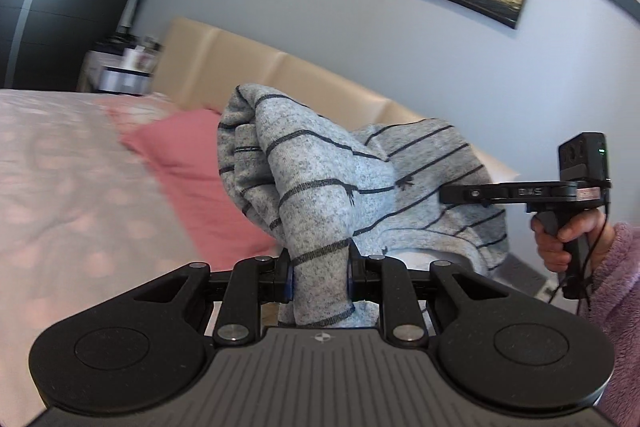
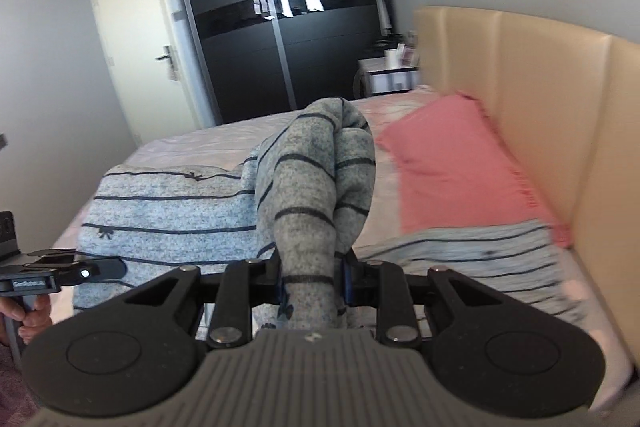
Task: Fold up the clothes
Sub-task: 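Lift the folded shirt with both tools and carry it toward the headboard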
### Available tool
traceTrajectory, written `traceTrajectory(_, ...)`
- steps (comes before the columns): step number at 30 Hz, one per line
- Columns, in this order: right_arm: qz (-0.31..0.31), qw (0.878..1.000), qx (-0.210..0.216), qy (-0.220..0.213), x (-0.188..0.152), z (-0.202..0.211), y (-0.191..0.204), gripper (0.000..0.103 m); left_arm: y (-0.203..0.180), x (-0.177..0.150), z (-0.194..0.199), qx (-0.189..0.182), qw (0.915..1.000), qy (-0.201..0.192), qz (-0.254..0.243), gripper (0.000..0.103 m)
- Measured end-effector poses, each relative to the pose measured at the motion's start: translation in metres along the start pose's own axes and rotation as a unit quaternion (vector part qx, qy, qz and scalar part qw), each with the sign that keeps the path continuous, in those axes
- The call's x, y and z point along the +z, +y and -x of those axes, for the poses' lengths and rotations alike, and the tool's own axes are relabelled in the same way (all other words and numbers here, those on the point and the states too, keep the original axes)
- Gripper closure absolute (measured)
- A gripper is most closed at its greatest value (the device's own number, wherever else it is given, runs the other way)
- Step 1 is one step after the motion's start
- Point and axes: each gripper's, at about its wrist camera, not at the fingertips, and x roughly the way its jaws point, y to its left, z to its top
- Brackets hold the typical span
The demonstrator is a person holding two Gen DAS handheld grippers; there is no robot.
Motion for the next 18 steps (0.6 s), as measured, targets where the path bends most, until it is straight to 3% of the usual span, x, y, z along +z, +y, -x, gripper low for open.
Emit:
traceTrajectory(9, -0.025, 0.995, -0.094, 0.025, 0.024, -0.023, -0.105, 0.076, -0.014, -0.019, -0.128, -0.052, 0.9956, 0.066, 0.042, 0.084)
traceTrajectory(18, -0.091, 0.985, -0.136, 0.057, -0.011, -0.096, -0.199, 0.076, 0.028, -0.056, -0.206, -0.043, 0.9886, 0.123, 0.075, 0.084)
